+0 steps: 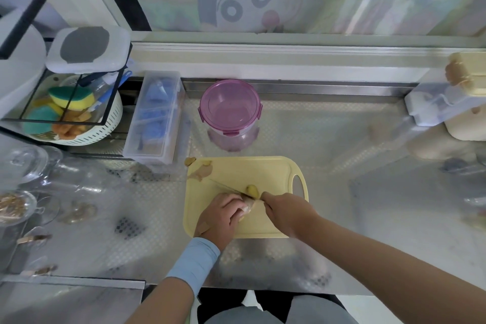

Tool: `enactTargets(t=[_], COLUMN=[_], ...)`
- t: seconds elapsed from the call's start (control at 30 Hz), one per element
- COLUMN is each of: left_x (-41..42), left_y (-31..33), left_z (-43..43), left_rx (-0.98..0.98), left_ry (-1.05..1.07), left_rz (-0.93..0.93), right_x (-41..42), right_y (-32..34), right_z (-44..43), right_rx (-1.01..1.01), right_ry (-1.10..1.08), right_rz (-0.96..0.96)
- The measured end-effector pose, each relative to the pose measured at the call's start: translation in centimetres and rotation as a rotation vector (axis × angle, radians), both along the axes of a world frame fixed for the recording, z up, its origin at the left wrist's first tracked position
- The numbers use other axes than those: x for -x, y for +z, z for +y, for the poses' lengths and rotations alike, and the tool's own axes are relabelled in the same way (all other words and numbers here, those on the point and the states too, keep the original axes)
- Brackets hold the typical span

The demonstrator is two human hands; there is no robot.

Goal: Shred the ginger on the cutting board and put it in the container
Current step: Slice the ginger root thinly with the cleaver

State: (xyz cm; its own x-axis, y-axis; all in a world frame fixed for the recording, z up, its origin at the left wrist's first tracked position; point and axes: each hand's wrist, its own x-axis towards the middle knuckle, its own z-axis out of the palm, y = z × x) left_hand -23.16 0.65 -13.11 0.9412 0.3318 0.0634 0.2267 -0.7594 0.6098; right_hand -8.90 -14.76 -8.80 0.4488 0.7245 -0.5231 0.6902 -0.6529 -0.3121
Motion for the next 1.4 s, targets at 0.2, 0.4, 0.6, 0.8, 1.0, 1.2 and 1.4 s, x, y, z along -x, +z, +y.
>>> enactTargets(t=[0.2, 0.4, 0.6, 0.8, 1.0, 1.2, 1.4], left_x=[0.3, -0.2, -0.2, -0.1, -0.1, -0.1, -0.1], left_y=[0.2, 0.5, 0.4, 0.5, 0.5, 0.3, 0.4], left_z=[0.0, -0.3, -0.5, -0.5, -0.4, -0.3, -0.2], left_rx=[-0.016, -0.021, -0.036, -0.038, -0.022, -0.015, -0.008], left_ry=[-0.034, -0.031, -0.027, -0.033, -0.04, -0.03, -0.028], left_rz=[0.012, -0.06, -0.08, -0.075, -0.054, -0.021, -0.017], right_x=[-0.2, 1.6, 1.6, 1.4, 0.8, 0.5, -0.3], right_y=[0.5, 1.9, 2.2, 2.4, 2.6, 2.3, 2.1], right_z=[-0.2, -2.5, -4.2, -4.9, -4.8, -4.6, -3.8], right_rx=[-0.017, -0.044, -0.019, -0.003, 0.0, -0.009, 0.004], right_ry=[-0.03, -0.019, -0.007, -0.003, 0.03, 0.054, 0.069], right_rz=[0.011, -0.055, -0.087, -0.086, -0.1, -0.076, -0.04])
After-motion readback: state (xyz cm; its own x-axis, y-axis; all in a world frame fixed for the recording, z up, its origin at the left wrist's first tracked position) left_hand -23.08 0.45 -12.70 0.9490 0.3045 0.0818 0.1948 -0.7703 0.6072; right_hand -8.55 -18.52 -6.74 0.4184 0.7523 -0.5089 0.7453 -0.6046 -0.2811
